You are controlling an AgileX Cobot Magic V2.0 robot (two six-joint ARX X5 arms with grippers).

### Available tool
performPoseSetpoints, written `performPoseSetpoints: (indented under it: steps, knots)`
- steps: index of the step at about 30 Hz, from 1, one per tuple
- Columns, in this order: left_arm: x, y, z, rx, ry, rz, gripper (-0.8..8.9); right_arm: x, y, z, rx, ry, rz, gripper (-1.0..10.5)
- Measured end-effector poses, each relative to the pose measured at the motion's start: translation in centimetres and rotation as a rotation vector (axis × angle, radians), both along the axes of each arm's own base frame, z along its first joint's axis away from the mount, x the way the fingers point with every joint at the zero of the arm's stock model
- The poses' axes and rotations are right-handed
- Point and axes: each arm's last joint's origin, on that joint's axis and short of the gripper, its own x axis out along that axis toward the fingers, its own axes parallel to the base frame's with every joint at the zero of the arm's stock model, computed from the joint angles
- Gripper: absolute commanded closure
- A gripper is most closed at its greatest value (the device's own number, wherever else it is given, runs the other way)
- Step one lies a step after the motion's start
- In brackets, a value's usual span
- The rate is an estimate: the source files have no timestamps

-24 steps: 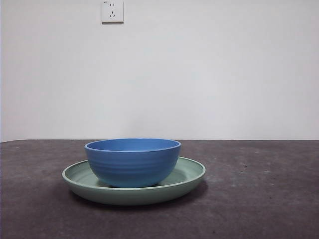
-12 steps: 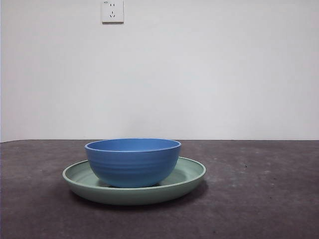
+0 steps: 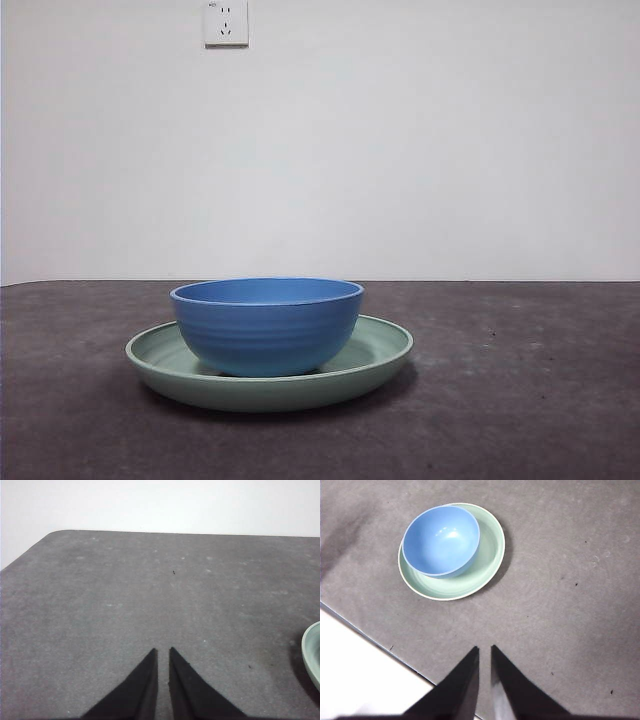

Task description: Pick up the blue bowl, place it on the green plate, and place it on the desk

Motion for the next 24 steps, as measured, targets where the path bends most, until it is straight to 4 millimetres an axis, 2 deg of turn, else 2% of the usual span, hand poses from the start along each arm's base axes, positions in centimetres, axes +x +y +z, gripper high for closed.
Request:
performPoseSetpoints:
  steps: [21,24]
  knots:
    - [0.0,0.0,0.0,0.007,0.0,-0.001,7.78,-0.02,-0.07,0.01,0.002,-0.003,-0.004,9.1]
    - [0.0,0.0,0.0,0.007,0.0,-0.001,7.78,0.21,-0.29,-0.52,0.019,-0.027,-0.033,9.1]
